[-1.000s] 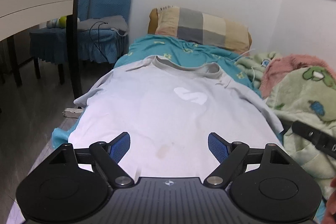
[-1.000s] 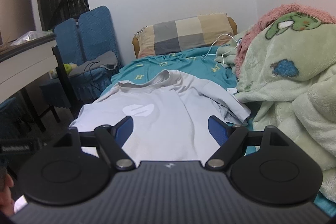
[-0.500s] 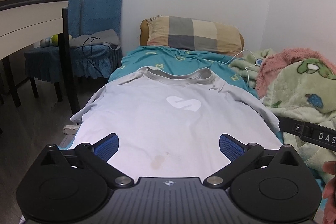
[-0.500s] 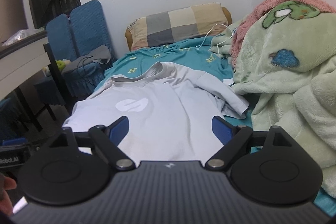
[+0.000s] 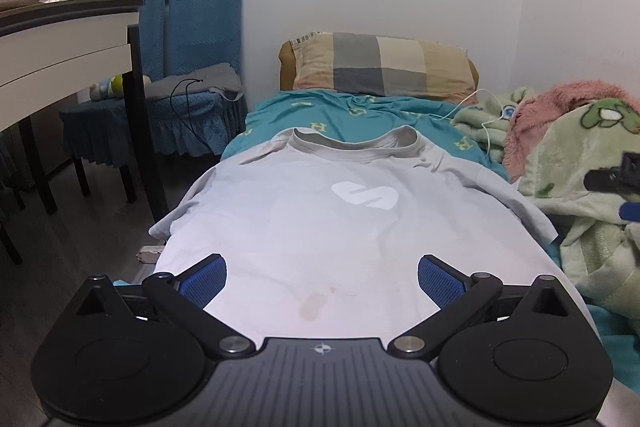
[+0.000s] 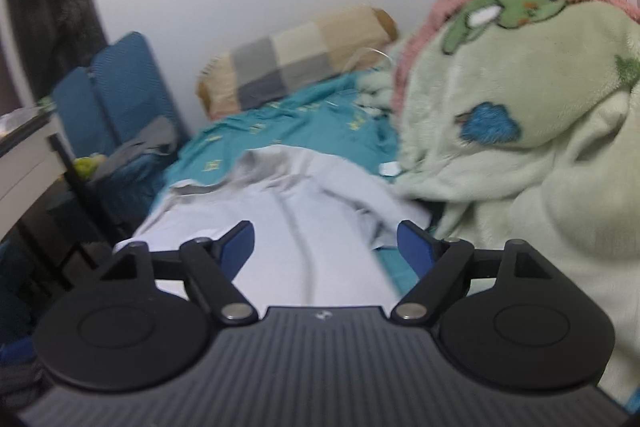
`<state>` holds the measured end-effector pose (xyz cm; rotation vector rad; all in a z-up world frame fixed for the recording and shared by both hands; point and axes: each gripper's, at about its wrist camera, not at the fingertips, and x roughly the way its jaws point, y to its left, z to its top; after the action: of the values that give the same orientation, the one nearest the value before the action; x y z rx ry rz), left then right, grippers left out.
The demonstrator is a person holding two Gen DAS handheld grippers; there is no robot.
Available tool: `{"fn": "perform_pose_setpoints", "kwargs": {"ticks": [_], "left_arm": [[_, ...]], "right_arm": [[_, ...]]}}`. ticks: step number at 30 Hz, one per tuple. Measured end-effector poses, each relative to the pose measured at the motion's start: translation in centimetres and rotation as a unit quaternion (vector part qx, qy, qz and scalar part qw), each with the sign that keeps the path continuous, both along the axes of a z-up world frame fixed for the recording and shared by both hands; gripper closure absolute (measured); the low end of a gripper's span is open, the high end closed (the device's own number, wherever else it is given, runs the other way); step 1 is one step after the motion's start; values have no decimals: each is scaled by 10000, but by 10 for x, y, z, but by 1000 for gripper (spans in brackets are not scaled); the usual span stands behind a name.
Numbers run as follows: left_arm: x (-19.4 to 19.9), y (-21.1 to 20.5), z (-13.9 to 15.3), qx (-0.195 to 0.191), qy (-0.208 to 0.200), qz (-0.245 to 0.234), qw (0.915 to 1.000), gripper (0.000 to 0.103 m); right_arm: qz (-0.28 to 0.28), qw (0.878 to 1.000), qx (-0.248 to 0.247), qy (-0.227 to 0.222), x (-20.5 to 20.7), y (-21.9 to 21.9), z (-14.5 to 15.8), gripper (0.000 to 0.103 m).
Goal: Fold clothes
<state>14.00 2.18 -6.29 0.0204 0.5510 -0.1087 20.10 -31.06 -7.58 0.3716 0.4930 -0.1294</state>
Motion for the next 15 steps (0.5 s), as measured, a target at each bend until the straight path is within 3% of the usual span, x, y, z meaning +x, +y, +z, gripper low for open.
{"fn": "perform_pose_setpoints", "kwargs": {"ticks": [3,8,15], "left_arm": [[3,-2,0,-58,-85,-74,9999,0],[17,0,-5,-267,-111,-89,9995,0],[40,2,-21,-343,-1,-63,9994,0]], "right_arm": [[-65,9990,43,445,40,-25,-11,30],[13,9935,341,1089,99,-54,-57,31],[221,9871,-817,1356,142,-33,-102,37]]}}
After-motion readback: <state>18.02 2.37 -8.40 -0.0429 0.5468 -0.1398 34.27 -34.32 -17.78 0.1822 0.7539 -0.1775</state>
